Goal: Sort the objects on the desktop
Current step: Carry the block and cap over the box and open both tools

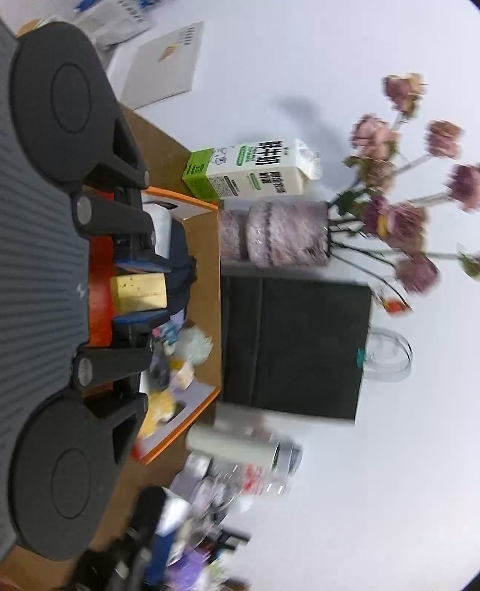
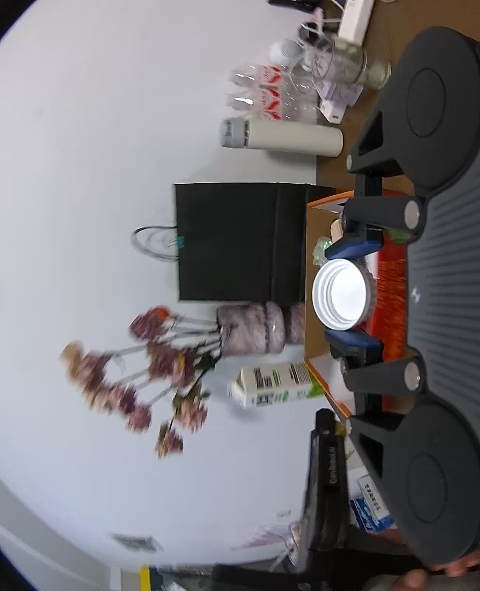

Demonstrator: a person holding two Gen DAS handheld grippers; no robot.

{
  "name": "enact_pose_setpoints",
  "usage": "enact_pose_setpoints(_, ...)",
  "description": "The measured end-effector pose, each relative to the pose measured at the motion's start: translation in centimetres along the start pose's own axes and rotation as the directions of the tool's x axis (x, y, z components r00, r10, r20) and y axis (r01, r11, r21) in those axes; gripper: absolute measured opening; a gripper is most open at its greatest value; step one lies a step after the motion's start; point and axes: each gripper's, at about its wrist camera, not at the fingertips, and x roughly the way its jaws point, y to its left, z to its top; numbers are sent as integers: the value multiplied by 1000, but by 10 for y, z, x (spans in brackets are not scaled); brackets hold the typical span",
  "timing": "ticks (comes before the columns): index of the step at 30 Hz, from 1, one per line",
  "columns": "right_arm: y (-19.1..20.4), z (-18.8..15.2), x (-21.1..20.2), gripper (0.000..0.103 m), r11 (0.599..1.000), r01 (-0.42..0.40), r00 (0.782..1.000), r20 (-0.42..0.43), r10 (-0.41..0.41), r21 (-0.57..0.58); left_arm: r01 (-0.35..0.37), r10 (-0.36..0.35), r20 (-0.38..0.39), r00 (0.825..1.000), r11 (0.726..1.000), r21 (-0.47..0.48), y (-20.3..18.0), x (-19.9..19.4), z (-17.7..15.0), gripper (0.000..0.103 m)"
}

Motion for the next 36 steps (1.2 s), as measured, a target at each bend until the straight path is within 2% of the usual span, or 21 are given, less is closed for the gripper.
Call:
enact_pose_setpoints(2,-10,7,38,39,999,22,999,-43,-20,43,-30,30,-17,999,999,-21,0,25,7,23)
enact_pose_setpoints(4,-18,8,73,39,996,32,995,-101,-24,78,-22,21,-25,999,999,-37,1,41,8,23)
enact_pose_setpoints(8,-27,3,125,39,997,28,985,-170,-16,68,-30,27,-66,997,999,-35,5,80,4,23)
enact_pose_setpoints(10,-32,2,145,39,996,33,982,-189,-18,78,-28,24,-126,992,999,-30,5,98,3,23)
enact_pose_setpoints(12,-33,2,159,38,997,26,974,-225,-11,67,-17,13,-135,991,1000,-24,5,107,4,23)
enact_pose_setpoints(16,-28,1,177,38,999,31,971,-238,-24,24,-17,21,-151,988,999,27,-4,122,2,23)
enact_pose_setpoints(19,-32,-3,187,39,998,34,971,-240,-21,48,27,-26,-178,984,1000,0,-2,131,1,23)
enact_pose_setpoints(21,-38,-5,192,39,996,26,972,-233,-6,82,54,-46,-187,981,998,34,-5,132,2,25)
enact_pose_setpoints(22,-40,-5,196,39,995,20,973,-232,2,93,54,-43,-175,984,997,54,-7,131,4,37)
enact_pose_setpoints(23,-41,-6,198,39,995,29,975,-221,-6,100,38,-28,-162,986,997,60,-8,129,5,71)
enact_pose_setpoints(25,-42,-8,201,52,992,69,977,-209,-45,106,-1,8,-125,992,998,61,-6,123,8,87)
enact_pose_setpoints(27,-42,-9,199,59,991,94,977,-201,-73,99,-5,12,-118,993,998,56,-2,119,11,87)
enact_pose_setpoints(30,-47,-6,195,69,988,100,978,-192,-75,120,-31,31,-139,990,1000,2,9,119,17,101)
enact_pose_setpoints(36,-53,6,182,83,985,126,975,-197,-101,118,-56,50,-169,984,998,-35,26,120,22,103)
